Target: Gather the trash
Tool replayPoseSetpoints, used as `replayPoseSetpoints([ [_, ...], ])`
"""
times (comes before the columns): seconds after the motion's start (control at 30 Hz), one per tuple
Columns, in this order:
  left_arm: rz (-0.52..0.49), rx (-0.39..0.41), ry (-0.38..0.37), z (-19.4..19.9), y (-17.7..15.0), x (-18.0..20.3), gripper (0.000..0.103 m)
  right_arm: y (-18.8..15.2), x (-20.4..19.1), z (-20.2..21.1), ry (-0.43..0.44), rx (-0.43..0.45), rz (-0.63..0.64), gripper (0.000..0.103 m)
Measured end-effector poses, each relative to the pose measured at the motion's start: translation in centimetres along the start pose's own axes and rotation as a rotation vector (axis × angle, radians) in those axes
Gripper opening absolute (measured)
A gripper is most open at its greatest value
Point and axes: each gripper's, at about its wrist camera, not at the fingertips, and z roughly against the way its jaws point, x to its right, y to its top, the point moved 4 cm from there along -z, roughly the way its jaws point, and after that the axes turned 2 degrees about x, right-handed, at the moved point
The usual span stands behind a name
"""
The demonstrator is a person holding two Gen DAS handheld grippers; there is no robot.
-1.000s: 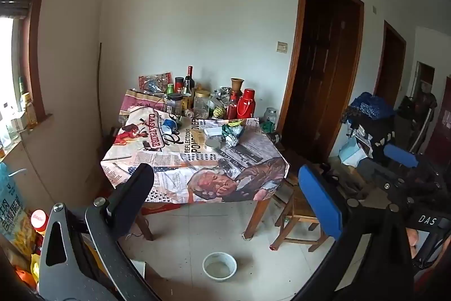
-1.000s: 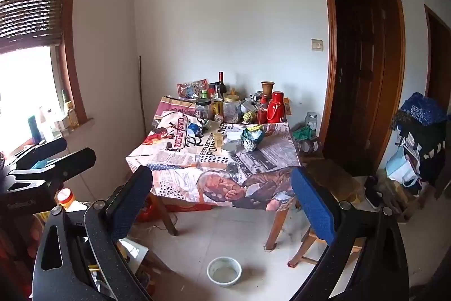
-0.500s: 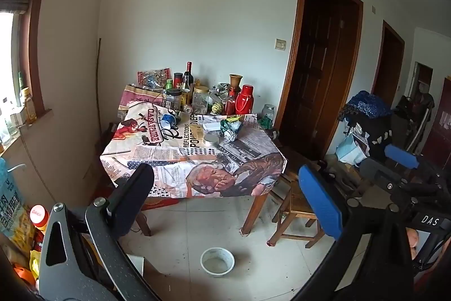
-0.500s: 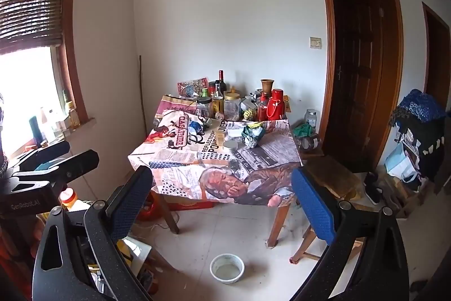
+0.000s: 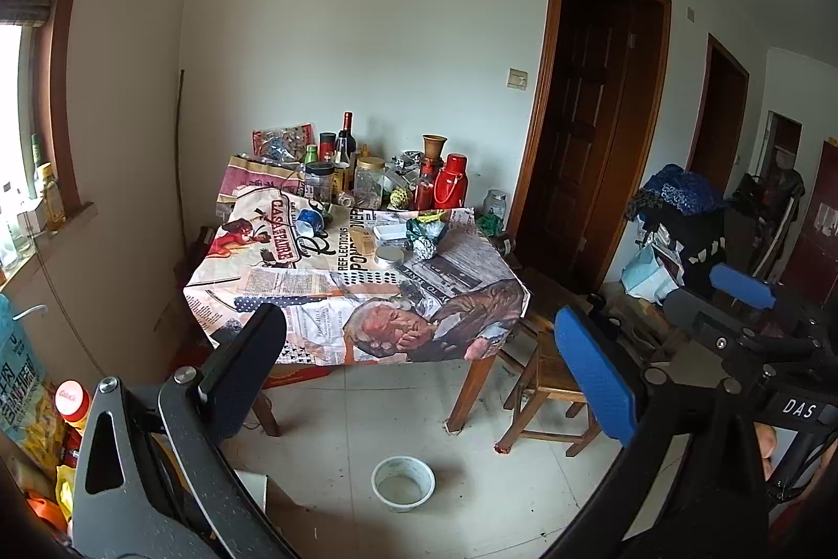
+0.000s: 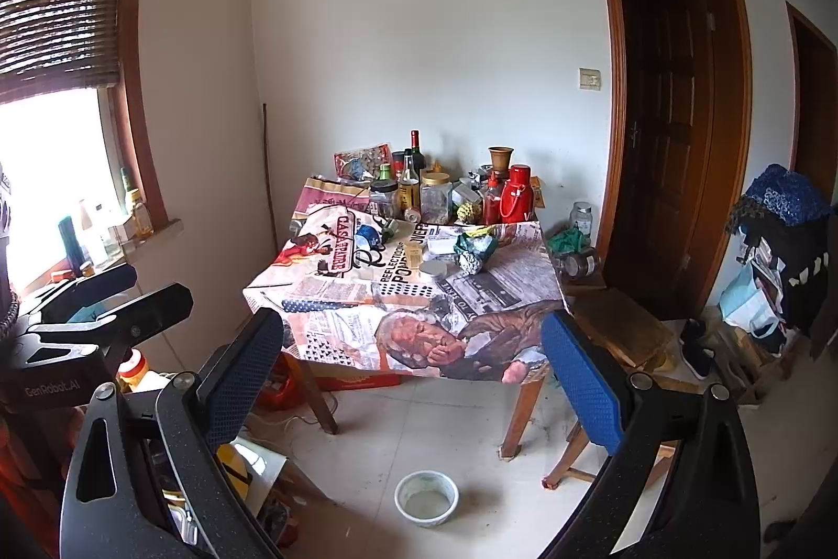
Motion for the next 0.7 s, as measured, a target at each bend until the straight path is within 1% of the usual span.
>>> replayPoseSetpoints([
  [0.27, 0.001, 0.001, -0.004, -0.04, 0.63, 0.52, 0.103, -0.08, -0.37, 0.00, 0.002, 0.000, 0.003, 0.098],
  [0.7, 0.003, -0.001, -0.007, 0.08, 0.65, 0.31, 0.103, -0.18, -0.61, 0.04, 0.008, -0.001, 0.002, 0.098],
])
